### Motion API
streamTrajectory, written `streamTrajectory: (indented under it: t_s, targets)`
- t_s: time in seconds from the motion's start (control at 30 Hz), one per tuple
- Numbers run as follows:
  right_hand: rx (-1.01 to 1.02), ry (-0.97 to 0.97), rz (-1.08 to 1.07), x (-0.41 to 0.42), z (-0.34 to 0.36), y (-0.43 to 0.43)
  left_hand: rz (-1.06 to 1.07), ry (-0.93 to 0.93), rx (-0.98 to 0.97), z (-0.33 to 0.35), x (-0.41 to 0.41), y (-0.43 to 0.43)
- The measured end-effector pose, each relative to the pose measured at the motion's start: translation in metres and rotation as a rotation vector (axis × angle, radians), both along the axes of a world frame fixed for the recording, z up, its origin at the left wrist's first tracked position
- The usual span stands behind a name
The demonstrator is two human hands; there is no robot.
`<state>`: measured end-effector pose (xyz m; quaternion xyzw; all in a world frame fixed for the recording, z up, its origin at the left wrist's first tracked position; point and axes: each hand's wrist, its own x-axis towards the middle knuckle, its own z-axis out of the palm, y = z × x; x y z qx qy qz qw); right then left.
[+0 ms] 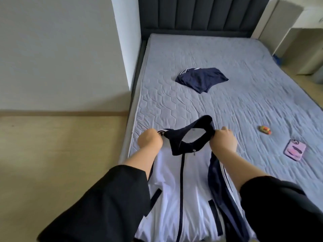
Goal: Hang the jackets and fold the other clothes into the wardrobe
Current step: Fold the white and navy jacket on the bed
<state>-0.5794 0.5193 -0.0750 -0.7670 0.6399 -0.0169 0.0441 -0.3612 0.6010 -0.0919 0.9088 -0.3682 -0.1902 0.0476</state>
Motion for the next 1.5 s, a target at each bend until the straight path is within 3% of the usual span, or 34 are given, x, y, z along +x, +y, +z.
streamTrajectory:
  t_s: [0.13, 0.23, 0.33, 0.4, 0.47, 0.57, 0.73, 0.83, 0.97, 1.03, 1.1, 1.17, 1.23, 1.3, 1.5]
  targets:
    - [0.056, -0.132, -0.098, -0.001, -0.114, -0.007, 0.059, 0.094, -0.018, -0.101, -0.005, -0.016]
    - [0.123, -0.351, -0.196, -0.001, -0.187, -0.022, 0.317, 0.506, -0.105, -0.167, -0.003, -0.034]
    - [0.364, -0.82, -0.431, 0.009, -0.243, -0.037, 0.574, 1.071, -0.249, -0.211, -0.011, -0.045]
    - [0.479, -1.045, -0.542, 0.017, -0.269, -0.051, 0.603, 1.22, -0.366, -0.231, -0.013, -0.057]
    - [0.428, -0.991, -0.495, 0.025, -0.281, -0.072, 0.69, 1.266, -0.46, -0.235, -0.009, -0.079]
    - [0.234, -0.86, -0.372, 0.037, -0.265, -0.109, 0.693, 1.169, -0.616, -0.224, 0.005, -0.121]
    - [-0.019, -0.944, -0.301, 0.06, -0.193, -0.178, 0.378, 0.918, -0.851, -0.174, 0.013, -0.187]
    - [-0.03, -1.019, -0.141, 0.081, -0.156, -0.214, 0.078, 0.763, -0.968, -0.136, 0.02, -0.224]
    - [0.051, -1.113, -0.12, 0.097, -0.167, -0.223, -0.094, 0.579, -0.785, -0.162, 0.016, -0.23]
    - [0.13, -0.977, -0.114, 0.099, -0.205, -0.211, -0.247, 0.441, -0.602, -0.207, 0.009, -0.218]
    - [0.291, -0.811, -0.089, 0.096, -0.256, -0.195, -0.395, 0.223, -0.294, -0.26, 0.012, -0.2]
    - [0.427, -0.528, -0.031, 0.086, -0.311, -0.173, -0.498, 0.018, -0.067, -0.308, 0.015, -0.181]
    - [0.354, -0.289, 0.065, 0.076, -0.357, -0.154, -0.54, -0.113, -0.046, -0.341, 0.013, -0.166]
    - [0.236, -0.244, 0.094, 0.073, -0.376, -0.148, -0.526, -0.211, -0.105, -0.355, 0.009, -0.166]
    - [0.169, -0.065, 0.108, 0.077, -0.373, -0.139, -0.536, -0.311, -0.097, -0.355, 0.008, -0.168]
